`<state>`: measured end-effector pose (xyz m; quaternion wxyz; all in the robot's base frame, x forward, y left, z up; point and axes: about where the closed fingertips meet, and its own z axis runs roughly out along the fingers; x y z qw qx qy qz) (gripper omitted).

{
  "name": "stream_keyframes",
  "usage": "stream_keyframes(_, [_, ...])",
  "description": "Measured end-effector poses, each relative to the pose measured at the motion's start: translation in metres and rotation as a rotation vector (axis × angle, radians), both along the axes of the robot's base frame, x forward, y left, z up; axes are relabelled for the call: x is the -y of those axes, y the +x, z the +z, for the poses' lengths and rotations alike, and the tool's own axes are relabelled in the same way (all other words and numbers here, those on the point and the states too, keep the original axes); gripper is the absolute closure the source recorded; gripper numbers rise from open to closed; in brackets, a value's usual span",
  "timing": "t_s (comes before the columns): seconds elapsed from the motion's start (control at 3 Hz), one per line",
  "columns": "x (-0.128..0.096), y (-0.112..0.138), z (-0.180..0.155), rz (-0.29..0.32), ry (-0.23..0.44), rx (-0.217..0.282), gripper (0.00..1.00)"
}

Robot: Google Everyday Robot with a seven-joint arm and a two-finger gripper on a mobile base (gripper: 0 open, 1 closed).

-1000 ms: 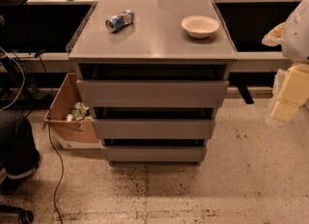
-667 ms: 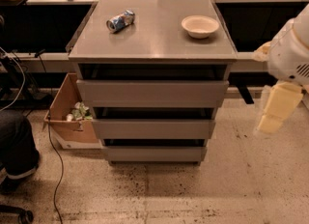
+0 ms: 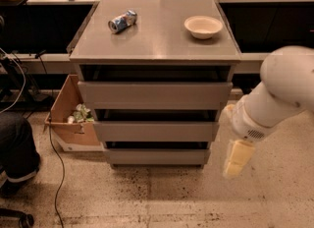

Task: Open bottom drawer

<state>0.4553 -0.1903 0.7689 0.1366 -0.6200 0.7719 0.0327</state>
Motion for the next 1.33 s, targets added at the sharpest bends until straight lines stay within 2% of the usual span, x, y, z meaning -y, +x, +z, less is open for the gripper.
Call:
stream_keyframes(0.33, [-0.021, 0.008, -0.09, 0.019, 0.03, -0.038, 0.0])
stream_keyframes(0.67, [-0.045, 0.014, -0.165, 0.004, 0.035, -0.078, 0.0])
stream_keyframes(1.0, [-0.045, 0.014, -0.165, 0.004, 0.035, -0.078, 0.0])
stream_keyframes(1.33, [-0.05, 0.019, -0.197, -0.052, 0.103, -0.119, 0.0])
